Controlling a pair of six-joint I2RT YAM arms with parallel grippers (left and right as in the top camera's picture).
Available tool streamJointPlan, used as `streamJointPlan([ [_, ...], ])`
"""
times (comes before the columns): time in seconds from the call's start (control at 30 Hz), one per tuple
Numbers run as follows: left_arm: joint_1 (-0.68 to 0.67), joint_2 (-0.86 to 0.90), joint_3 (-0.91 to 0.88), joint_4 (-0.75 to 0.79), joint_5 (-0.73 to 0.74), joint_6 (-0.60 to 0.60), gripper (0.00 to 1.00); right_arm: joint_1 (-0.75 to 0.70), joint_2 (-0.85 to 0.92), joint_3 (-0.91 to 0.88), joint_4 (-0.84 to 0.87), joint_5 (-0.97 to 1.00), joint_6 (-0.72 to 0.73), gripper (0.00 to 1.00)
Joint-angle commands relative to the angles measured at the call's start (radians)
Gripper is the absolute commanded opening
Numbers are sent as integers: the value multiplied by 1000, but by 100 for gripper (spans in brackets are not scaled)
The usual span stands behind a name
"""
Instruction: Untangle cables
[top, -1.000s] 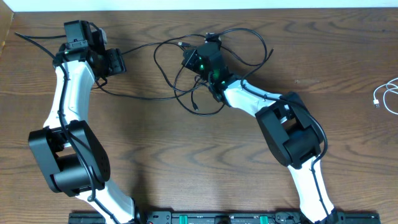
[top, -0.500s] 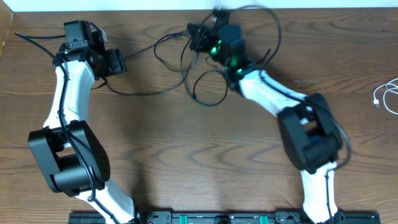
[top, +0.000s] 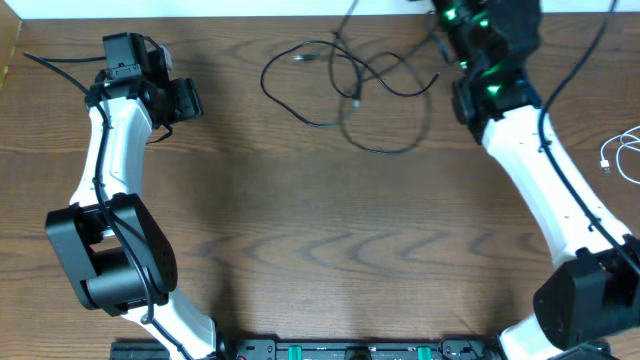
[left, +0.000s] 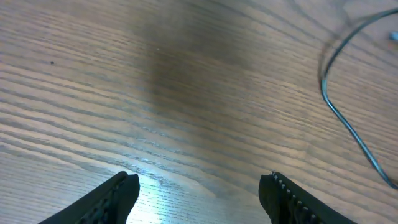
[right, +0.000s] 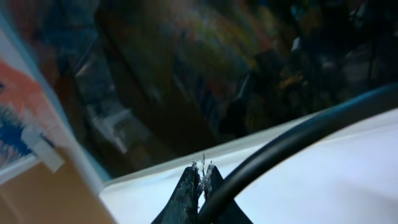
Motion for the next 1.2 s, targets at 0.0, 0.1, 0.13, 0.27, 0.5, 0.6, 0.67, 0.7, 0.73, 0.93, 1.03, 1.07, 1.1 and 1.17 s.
streamJointPlan([
  [0.0, -8, 4, -6, -8, 5, -2, 67, -33, -24, 11, -3, 30, -27, 1],
  [0.1, -13, 4, -6, -10, 5, -2, 67, -62, -28, 19, -3, 39, -26, 1],
  [0.13, -16, 4, -6, -10, 5, -2, 67, -69, -28, 22, -3, 37, -26, 1],
  [0.27, -35, 4, -6, -9, 6, -2, 67, -79, -28, 26, -3, 35, -26, 1],
  [0.5, -112, 5, -6, 25, 130, -1, 67, -79, -28, 26, -23, 35, -27, 1],
  [0.6, -161, 14, -6, 55, 131, -2, 67, -80, -28, 26, -43, 35, -27, 1],
  [0.67, -198, 29, -6, 82, 131, -2, 67, -80, -28, 26, -58, 35, -27, 1],
  [0.7, -219, 40, -6, 99, 131, -2, 67, -80, -28, 26, -65, 35, -28, 1],
  [0.73, -235, 51, -6, 112, 130, -2, 68, -80, -28, 26, -69, 35, -33, 1],
  [0.93, -328, 146, -6, 225, 101, -2, 91, -80, -28, 26, -98, 35, -53, 1],
  [1.03, -362, 191, -6, 261, -44, -13, 92, -80, -28, 26, -113, 35, -61, 1],
  [1.07, -372, 205, -6, 271, -104, -18, 92, -80, -28, 26, -121, 35, -69, 1],
  [1.1, -380, 216, -6, 279, -144, -18, 92, -80, -28, 26, -129, 36, -74, 1],
  [1.17, -391, 236, -6, 293, -207, -17, 92, -81, -28, 26, -138, 36, -80, 1],
])
